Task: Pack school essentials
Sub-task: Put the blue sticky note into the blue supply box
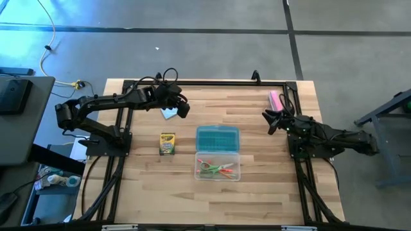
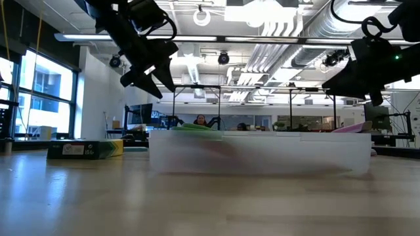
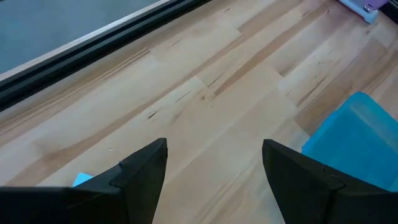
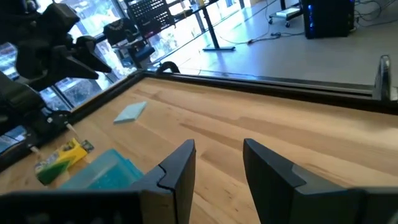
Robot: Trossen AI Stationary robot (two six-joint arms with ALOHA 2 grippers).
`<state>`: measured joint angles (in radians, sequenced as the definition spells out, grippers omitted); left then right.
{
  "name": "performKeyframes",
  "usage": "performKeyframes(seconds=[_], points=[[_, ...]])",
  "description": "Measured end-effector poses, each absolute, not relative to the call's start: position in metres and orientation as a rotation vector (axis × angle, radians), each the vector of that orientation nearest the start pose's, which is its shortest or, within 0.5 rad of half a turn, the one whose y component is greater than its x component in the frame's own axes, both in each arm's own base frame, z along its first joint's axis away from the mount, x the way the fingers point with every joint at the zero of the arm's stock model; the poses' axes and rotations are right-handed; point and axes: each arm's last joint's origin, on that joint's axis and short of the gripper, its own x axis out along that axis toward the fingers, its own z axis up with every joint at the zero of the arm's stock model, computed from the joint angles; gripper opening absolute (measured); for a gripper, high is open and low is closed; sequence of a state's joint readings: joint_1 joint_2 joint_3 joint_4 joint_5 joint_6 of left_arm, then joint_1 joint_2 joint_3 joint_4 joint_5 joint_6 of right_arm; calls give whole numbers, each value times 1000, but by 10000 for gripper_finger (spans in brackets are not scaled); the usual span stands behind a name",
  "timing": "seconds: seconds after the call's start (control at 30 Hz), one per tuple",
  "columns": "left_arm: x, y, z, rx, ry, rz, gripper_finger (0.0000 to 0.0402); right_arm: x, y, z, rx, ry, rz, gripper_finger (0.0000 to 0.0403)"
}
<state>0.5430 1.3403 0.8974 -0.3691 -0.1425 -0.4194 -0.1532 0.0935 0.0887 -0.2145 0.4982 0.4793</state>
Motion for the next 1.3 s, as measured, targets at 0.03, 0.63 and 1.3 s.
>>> performKeyframes(seconds=[0.03,0.63,1.3], points=[[232,145,240,-545,667,812,252,90,-28,167,420,60,-694,126],[230,144,238,-665,644,864,252,91,-29,165,180,161,-695,126],[227,124,230,-914,543,1216,252,91,-29,165,180,162,-694,126]])
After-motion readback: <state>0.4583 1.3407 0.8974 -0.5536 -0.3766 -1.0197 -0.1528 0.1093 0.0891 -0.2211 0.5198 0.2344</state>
